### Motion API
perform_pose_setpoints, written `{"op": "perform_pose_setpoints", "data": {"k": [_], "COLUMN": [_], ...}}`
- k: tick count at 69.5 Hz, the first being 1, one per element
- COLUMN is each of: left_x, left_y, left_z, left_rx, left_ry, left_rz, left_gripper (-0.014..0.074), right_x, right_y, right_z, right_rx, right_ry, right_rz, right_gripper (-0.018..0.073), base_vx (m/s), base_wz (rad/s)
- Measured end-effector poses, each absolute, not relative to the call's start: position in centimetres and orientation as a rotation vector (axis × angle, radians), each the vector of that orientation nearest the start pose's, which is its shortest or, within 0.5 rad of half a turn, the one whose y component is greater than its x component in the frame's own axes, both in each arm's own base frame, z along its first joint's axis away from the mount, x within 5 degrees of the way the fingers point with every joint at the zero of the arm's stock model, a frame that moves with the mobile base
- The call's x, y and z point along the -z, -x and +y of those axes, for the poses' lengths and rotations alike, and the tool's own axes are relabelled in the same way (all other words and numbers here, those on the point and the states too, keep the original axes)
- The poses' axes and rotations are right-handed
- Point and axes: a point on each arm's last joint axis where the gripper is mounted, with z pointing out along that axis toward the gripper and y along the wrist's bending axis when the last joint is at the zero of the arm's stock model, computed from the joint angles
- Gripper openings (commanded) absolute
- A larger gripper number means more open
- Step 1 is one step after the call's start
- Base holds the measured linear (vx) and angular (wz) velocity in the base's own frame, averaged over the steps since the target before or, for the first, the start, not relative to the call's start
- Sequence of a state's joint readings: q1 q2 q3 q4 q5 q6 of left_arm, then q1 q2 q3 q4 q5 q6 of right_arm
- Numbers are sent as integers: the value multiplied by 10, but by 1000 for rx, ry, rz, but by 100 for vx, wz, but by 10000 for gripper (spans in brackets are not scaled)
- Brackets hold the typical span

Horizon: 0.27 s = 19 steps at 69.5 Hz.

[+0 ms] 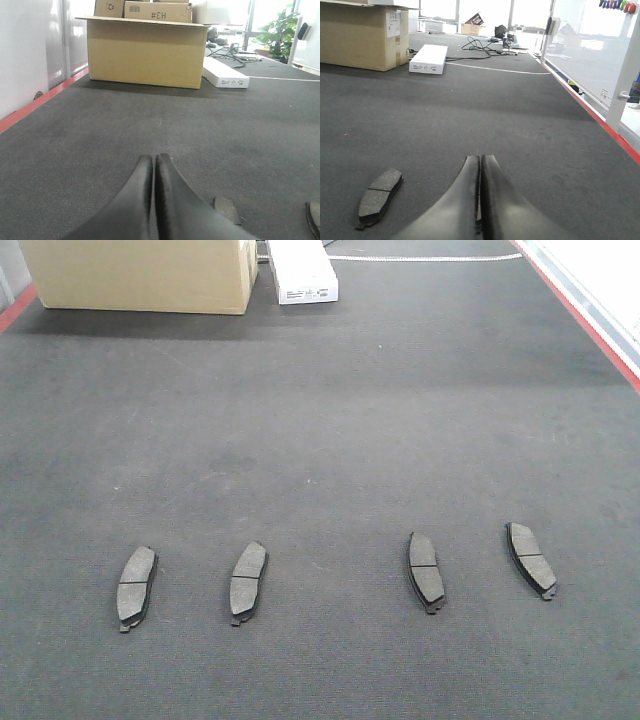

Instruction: Move and align brake pads A on conveyor

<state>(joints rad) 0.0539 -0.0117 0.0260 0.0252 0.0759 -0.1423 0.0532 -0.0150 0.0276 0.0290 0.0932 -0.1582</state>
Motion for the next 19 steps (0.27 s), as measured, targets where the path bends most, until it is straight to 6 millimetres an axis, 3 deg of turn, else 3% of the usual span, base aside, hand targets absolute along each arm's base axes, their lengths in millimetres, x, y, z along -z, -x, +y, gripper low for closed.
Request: {"op": "perform_pose_setpoints", "data": {"k": [19], "left_x": [-198], "left_y": [-57], "left_z": [3], "left_rx": [48], "left_ry": [136], "left_rz": [1568], "left_gripper": [-6], "right_x": [-196], "right_y": [-56], "right_z": [3], "right_rx": [57], "right_ry": [147], "right_rz": [1583], "right_gripper": [-10], "base_vx": [0], "base_wz": [0]}}
